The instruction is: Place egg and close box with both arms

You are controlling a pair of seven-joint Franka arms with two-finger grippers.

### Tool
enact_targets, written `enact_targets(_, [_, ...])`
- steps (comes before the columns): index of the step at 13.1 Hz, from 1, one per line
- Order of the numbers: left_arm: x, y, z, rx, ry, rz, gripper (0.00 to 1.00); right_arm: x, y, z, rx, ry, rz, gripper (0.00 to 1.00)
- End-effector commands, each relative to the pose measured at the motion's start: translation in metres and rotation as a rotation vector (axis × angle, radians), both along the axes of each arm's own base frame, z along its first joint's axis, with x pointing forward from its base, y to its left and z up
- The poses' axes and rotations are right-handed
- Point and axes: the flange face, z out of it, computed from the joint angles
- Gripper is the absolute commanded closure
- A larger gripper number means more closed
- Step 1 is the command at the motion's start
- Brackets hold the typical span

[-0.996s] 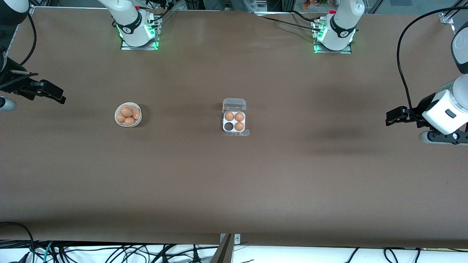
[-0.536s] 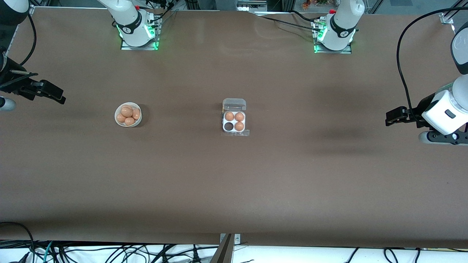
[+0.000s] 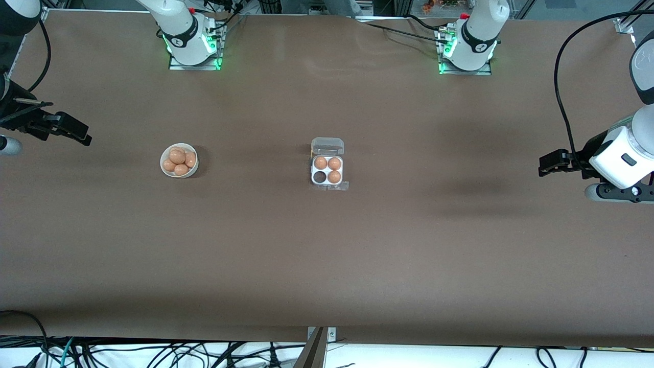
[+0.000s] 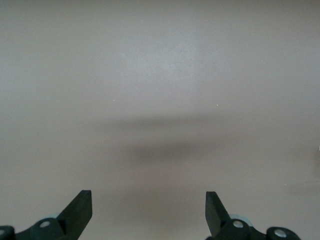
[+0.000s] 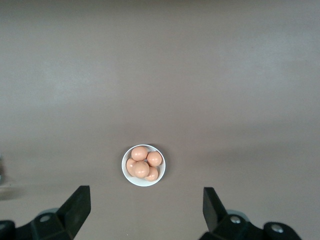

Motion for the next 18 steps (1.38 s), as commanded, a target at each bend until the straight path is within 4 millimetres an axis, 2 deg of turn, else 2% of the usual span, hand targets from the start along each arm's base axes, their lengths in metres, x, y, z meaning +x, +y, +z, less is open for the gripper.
enact_targets(1, [0.003, 0.002, 0.005, -0.025, -0.005, -0.013, 0.00, -0.005, 0.001, 0.003, 0.014, -0.010, 0.008, 0.00])
enact_targets(14, [0.003, 0.001, 0.002, -0.025, -0.001, -0.015, 0.00, -0.003, 0.001, 0.003, 0.014, -0.011, -0.003, 0.00])
enact_targets(16, [0.003, 0.001, 0.002, -0.025, -0.001, -0.015, 0.00, 0.001, 0.007, -0.007, 0.006, 0.005, 0.013, 0.00])
enact_targets(18, [0.003, 0.001, 0.002, -0.025, -0.001, -0.015, 0.00, 0.013, 0.023, -0.040, -0.005, 0.071, 0.054, 0.00])
